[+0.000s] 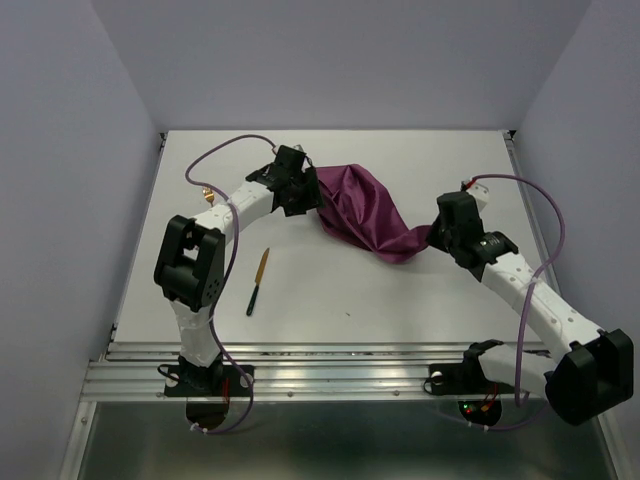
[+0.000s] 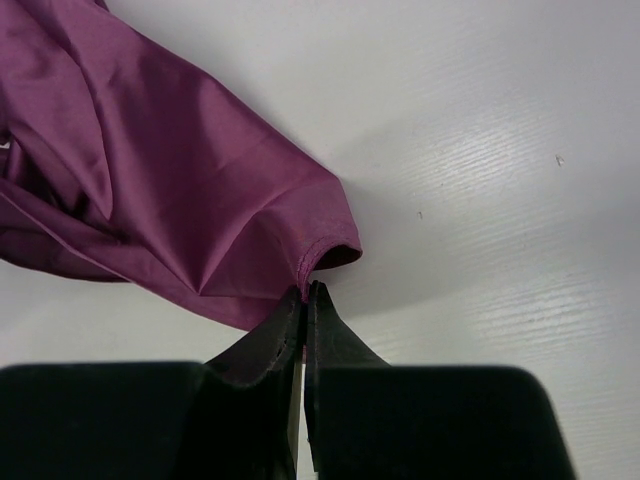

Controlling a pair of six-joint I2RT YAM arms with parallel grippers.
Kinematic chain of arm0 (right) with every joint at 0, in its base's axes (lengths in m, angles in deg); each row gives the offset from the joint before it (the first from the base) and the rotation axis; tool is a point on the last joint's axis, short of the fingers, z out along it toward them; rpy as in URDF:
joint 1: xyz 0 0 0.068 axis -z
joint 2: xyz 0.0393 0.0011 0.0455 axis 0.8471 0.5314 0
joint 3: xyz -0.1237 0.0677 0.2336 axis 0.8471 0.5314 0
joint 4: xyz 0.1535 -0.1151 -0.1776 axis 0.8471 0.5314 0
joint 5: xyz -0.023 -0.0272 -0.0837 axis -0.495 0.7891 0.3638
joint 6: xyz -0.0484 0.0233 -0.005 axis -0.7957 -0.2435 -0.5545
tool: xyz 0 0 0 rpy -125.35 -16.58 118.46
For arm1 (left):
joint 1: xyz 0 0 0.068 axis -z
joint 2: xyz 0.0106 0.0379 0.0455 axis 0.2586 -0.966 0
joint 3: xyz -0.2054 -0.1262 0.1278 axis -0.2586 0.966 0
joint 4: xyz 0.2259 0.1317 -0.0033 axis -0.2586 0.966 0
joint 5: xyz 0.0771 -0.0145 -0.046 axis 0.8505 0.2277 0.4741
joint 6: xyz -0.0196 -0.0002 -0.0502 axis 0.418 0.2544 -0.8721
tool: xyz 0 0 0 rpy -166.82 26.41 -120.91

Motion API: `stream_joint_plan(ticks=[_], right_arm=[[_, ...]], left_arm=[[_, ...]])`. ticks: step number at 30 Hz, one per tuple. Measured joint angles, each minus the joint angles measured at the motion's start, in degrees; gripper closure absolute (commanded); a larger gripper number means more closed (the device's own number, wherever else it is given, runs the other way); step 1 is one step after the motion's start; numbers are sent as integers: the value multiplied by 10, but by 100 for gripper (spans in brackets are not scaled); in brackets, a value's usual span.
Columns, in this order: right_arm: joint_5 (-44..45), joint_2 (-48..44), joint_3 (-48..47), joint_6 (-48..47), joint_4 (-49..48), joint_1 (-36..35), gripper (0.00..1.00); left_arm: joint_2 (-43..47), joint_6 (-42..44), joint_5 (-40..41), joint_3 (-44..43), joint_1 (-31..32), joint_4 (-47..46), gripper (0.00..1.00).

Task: Fold the napkin into a case and place the utensils inside
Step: Pick up the crumpled napkin from the center of the board.

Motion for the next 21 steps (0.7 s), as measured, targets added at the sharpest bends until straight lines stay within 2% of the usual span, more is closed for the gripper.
stream_joint_plan(ticks=[8,21], right_arm=[[1,-9,1,2,4,0,99],[3,-9,1,1,7,0,99]], left_arm=[[-28,-1,-23,-15,1,-2,34],[-82,-8,-26,-18,8,-8,63]])
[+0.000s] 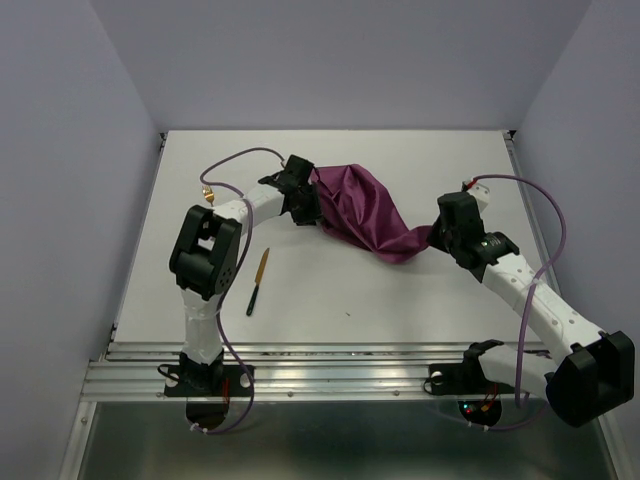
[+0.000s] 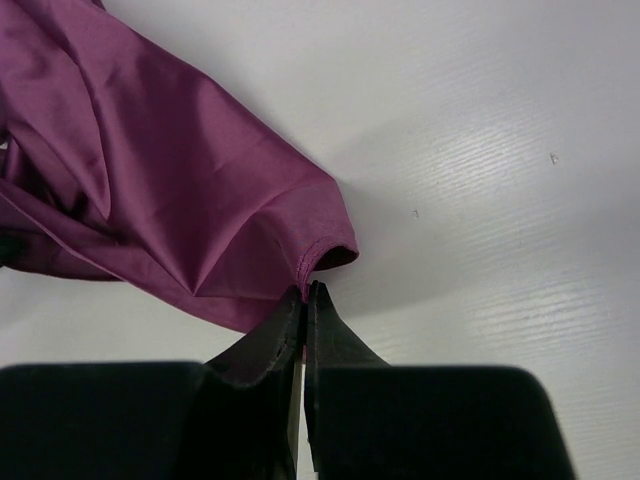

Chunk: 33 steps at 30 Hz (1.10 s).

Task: Fold the napkin into a case and place the utensils inside
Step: Pick up the crumpled napkin from the center of the board, then flatten out the crumpled napkin at the center of the board.

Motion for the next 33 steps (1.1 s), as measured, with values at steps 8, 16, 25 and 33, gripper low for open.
stream_joint_plan(ticks=[8,16,25,33], right_arm=[[4,0,0,0,6,0,99],[17,-1,0,0,13,1,99],[14,53,-96,-20,31,65,99],[-90,185,-355,-32,25,213,99]], left_arm=[[-15,8,4,-38,1,6,100],[-17,17,6,-57,1,10,100],[1,43,-4,-155,-41,66,100],[-3,65,-10,-473,-93,137,100]])
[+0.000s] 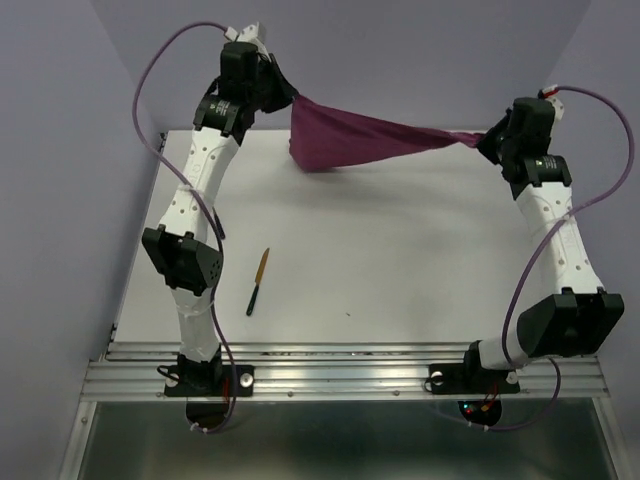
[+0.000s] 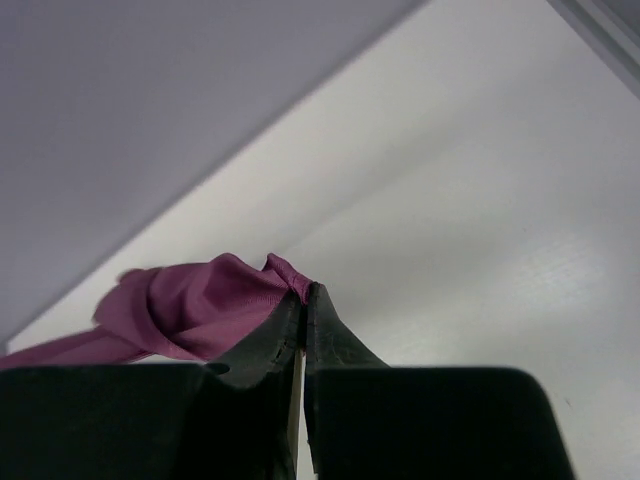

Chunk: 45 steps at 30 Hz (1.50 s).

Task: Fold the napkin into a case and place the utensils inside
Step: Flatten out the crumpled napkin at the center of the board, then pick up the flattened napkin from the center of the board.

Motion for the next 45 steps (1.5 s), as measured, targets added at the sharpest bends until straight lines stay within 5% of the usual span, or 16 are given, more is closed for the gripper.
stream_joint_plan(ticks=[4,8,11,17,23,35,45], right_arm=[[-50,-3,-71,6,-17,9,96],[-80,-65,-3,24,-41,8,86],[-97,-136,145,46,-53,8,53],[-99,-217,376,63,3,8,22],[-87,-258,404,45,38,8,23],[-102,-139,362,-60,72,8,26],[-104,-82,372,-59,53,8,32]], left_arm=[[49,7,-11,-29,-11,-10,100],[141,9,-31,108,-16,-49,100],[196,4,-45,250,-15,-88,100],[222,-19,-61,571,27,-178,100],[208,-51,-68,723,75,-193,100],[255,-57,-18,707,62,-226,100],[255,-56,-5,707,38,-224,100]])
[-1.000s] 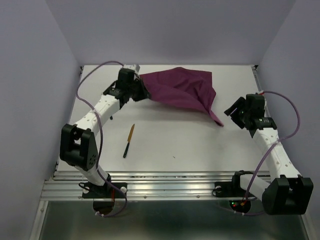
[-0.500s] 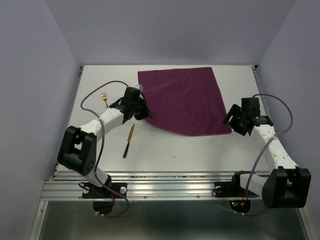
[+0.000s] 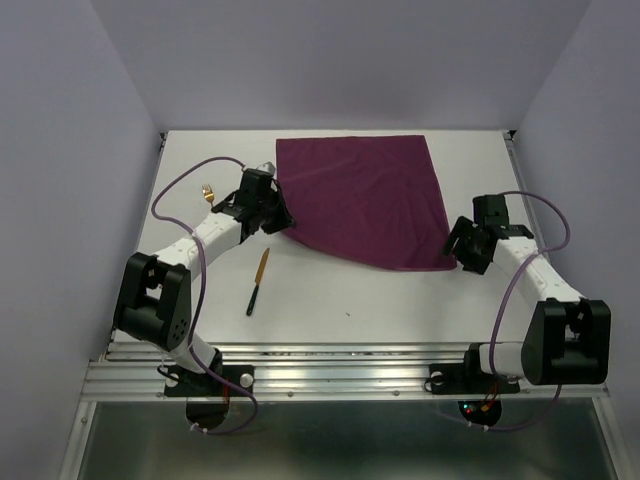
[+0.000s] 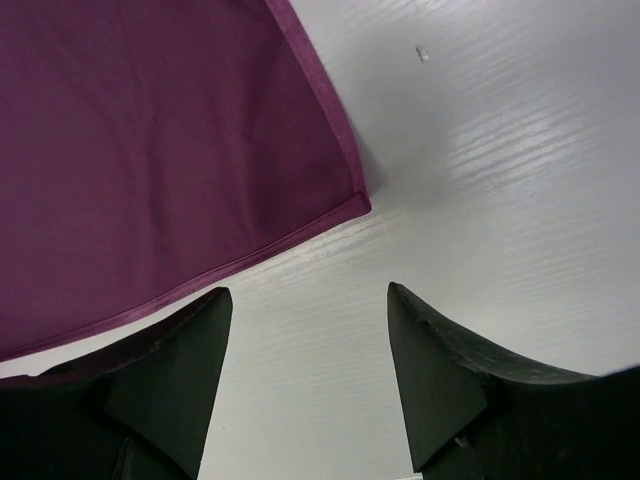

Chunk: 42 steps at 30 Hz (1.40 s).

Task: Fold the napkin into a case and place the utensils inside
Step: Pick up the flattened napkin from the center of the board.

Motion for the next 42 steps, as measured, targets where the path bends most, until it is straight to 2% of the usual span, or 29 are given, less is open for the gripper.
stream_joint_plan(ticks=[11,24,27,29,30,33,34,42], right_arm=[[-10,25,65,37,-51,0,35],[-16,73,73,56,-140,0,48],[-14,78,73,59,-152,0,55],[-10,81,73,61,-159,0,64],[-8,82,73,62,-162,0,73],[0,84,75,64,-167,0,88],[2,85,76,64,-168,0,99],[6,43,73,68,-163,0,99]], left_arm=[[2,1,-2,0,-16,0,100],[2,1,-6,0,-16,-1,100],[2,1,-7,0,-16,-1,100],[2,1,-7,0,-16,-1,100],[2,1,-7,0,-16,-1,100],[2,2,-8,0,-16,-1,100],[2,3,-8,0,-16,-1,100],[2,11,-8,-7,-16,8,100]])
